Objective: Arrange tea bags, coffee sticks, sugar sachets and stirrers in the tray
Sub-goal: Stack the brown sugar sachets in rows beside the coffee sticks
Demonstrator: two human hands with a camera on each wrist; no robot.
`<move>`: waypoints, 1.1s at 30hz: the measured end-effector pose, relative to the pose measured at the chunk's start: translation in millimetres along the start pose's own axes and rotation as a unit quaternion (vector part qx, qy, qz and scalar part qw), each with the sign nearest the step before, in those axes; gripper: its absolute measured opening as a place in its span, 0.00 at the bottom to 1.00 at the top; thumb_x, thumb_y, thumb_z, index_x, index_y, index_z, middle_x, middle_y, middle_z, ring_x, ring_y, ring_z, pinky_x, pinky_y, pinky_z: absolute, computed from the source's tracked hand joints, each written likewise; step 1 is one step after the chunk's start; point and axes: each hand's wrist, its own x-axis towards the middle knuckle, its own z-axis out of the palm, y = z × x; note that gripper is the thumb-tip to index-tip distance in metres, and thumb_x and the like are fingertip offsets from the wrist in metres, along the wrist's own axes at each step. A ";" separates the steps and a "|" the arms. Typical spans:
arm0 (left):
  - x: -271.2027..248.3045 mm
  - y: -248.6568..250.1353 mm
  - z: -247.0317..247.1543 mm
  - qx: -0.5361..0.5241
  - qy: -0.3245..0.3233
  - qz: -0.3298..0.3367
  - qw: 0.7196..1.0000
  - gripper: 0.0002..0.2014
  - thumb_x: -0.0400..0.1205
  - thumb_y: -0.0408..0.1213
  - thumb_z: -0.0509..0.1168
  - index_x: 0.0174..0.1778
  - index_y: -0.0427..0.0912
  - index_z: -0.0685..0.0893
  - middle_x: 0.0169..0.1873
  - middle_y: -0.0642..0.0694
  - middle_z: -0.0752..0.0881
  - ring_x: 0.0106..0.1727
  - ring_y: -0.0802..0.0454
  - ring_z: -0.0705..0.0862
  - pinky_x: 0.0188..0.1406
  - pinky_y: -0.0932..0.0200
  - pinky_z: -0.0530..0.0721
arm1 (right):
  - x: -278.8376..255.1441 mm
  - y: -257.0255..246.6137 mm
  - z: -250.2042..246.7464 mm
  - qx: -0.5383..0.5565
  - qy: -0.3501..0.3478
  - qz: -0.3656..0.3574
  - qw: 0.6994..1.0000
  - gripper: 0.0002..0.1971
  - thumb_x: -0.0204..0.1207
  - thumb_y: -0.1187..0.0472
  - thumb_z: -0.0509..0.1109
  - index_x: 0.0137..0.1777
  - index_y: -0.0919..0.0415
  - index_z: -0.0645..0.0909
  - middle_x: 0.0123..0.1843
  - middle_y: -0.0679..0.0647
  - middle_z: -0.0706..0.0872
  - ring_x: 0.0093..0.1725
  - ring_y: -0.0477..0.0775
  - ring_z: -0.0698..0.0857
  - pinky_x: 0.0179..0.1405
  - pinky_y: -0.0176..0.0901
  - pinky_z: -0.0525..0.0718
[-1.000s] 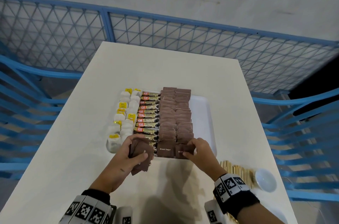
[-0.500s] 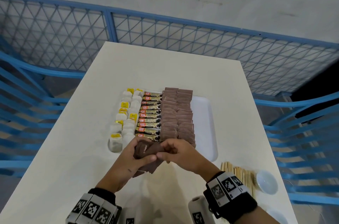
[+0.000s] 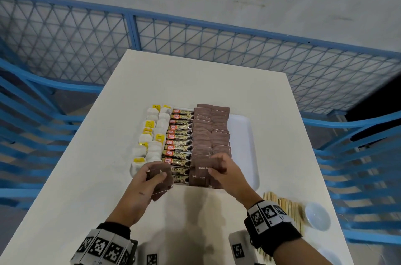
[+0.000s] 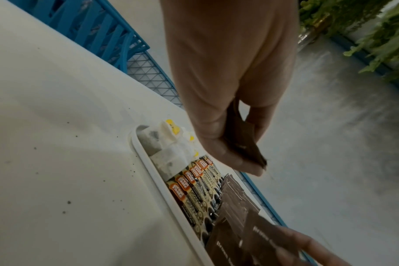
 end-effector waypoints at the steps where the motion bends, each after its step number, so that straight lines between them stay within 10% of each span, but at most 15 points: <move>1: 0.5 0.4 -0.8 -0.007 0.002 0.000 1.000 0.10 0.81 0.25 0.61 0.53 0.42 0.82 0.46 0.42 0.87 0.41 0.48 0.88 0.34 0.63 0.87 | 0.4 1.2 1.4 -0.036 0.005 -0.021 0.999 0.13 0.76 0.64 0.70 0.59 0.53 0.76 0.48 0.48 0.84 0.43 0.43 0.82 0.38 0.21 0.76; 7: 1.0 0.3 -2.8 -0.012 -0.005 0.012 1.000 0.12 0.79 0.25 0.64 0.57 0.40 0.82 0.50 0.40 0.87 0.42 0.49 0.89 0.35 0.62 0.87 | 2.4 12.4 17.9 -0.167 0.007 -0.090 0.982 0.11 0.74 0.62 0.70 0.57 0.58 0.79 0.34 0.39 0.76 0.36 0.41 0.75 0.33 0.21 0.70; 16: -2.4 2.8 3.9 0.043 -0.013 0.018 0.999 0.19 0.75 0.27 0.70 0.59 0.46 0.78 0.44 0.38 0.90 0.40 0.46 0.91 0.34 0.59 0.87 | 4.4 21.9 29.9 -0.321 0.061 -0.130 0.936 0.23 0.70 0.54 0.74 0.64 0.56 0.74 0.59 0.54 0.73 0.59 0.55 0.71 0.61 0.42 0.72; 19: -3.5 2.9 7.4 0.062 -0.020 0.014 0.998 0.21 0.73 0.27 0.72 0.58 0.49 0.79 0.45 0.39 0.89 0.37 0.48 0.90 0.32 0.61 0.86 | -0.9 5.9 31.2 -0.208 0.078 -0.150 0.963 0.15 0.74 0.52 0.72 0.58 0.56 0.78 0.53 0.51 0.76 0.53 0.48 0.74 0.53 0.36 0.72; 23: -4.9 3.6 13.2 0.100 -0.032 0.023 0.994 0.19 0.71 0.27 0.75 0.53 0.49 0.80 0.41 0.42 0.89 0.33 0.52 0.88 0.28 0.63 0.83 | -11.0 -30.5 24.1 0.010 -0.067 -0.067 0.996 0.15 0.82 0.50 0.60 0.39 0.55 0.79 0.33 0.47 0.79 0.31 0.39 0.74 0.36 0.30 0.73; 33: -2.1 0.5 12.0 0.038 0.019 0.025 0.999 0.04 0.82 0.37 0.64 0.51 0.43 0.80 0.39 0.42 0.88 0.31 0.53 0.87 0.25 0.64 0.83 | -14.4 -35.2 12.6 0.200 -0.179 0.020 0.963 0.04 0.78 0.71 0.66 0.51 0.67 0.75 0.40 0.57 0.85 0.32 0.45 0.86 0.38 0.36 0.86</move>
